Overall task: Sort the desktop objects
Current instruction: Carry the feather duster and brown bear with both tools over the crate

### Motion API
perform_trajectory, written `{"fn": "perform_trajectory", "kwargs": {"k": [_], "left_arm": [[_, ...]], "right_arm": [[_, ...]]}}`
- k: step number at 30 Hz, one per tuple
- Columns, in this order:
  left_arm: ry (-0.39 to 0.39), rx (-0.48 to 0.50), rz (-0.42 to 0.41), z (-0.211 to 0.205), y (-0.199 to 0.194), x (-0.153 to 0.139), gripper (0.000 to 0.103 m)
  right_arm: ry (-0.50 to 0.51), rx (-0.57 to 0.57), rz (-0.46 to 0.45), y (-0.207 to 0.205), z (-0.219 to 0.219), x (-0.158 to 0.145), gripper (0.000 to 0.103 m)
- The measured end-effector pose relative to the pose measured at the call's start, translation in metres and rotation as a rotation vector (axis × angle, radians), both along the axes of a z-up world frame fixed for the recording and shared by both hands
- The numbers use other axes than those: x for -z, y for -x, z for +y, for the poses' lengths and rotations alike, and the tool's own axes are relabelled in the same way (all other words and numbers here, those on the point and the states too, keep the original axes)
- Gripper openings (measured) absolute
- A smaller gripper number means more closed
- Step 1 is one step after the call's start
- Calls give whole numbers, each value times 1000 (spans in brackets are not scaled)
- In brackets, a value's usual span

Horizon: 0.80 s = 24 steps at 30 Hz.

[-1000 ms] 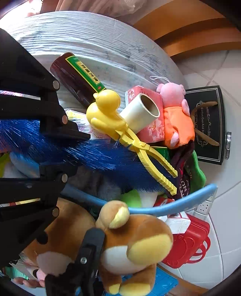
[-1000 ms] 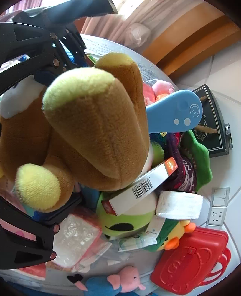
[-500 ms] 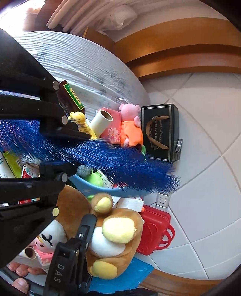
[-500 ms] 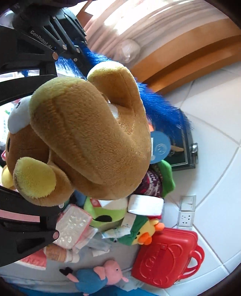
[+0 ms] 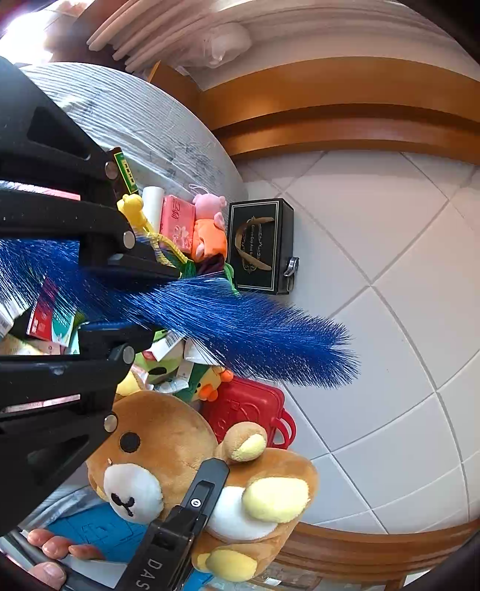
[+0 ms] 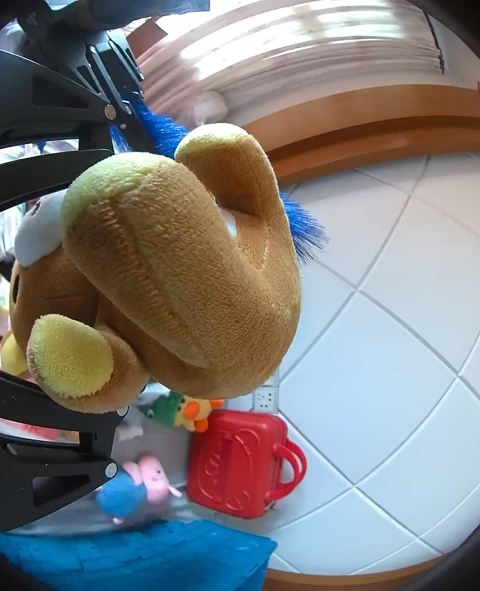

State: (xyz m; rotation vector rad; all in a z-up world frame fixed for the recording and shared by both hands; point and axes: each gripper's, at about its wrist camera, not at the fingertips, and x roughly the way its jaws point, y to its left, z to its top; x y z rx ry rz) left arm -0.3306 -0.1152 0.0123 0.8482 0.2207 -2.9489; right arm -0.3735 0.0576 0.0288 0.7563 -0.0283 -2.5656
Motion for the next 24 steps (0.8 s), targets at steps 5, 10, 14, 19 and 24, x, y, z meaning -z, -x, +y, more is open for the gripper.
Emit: {"fn": "perform_trajectory", "kwargs": {"k": [5, 10, 14, 19, 24], "left_arm": [[7, -9, 21, 47, -10, -9, 18], [38, 25, 30, 89, -18, -21, 18], [56, 99, 42, 121, -21, -30, 18], [57, 196, 65, 161, -21, -40, 18], [45, 282, 82, 213, -18, -55, 18]], "right_arm": [[6, 8, 76, -17, 51, -21, 66], [18, 65, 110, -31, 106, -37, 66], [29, 158, 148, -52, 147, -52, 66], [18, 298, 181, -75, 194, -74, 66], [-18, 423, 227, -102, 244, -102, 65]]}}
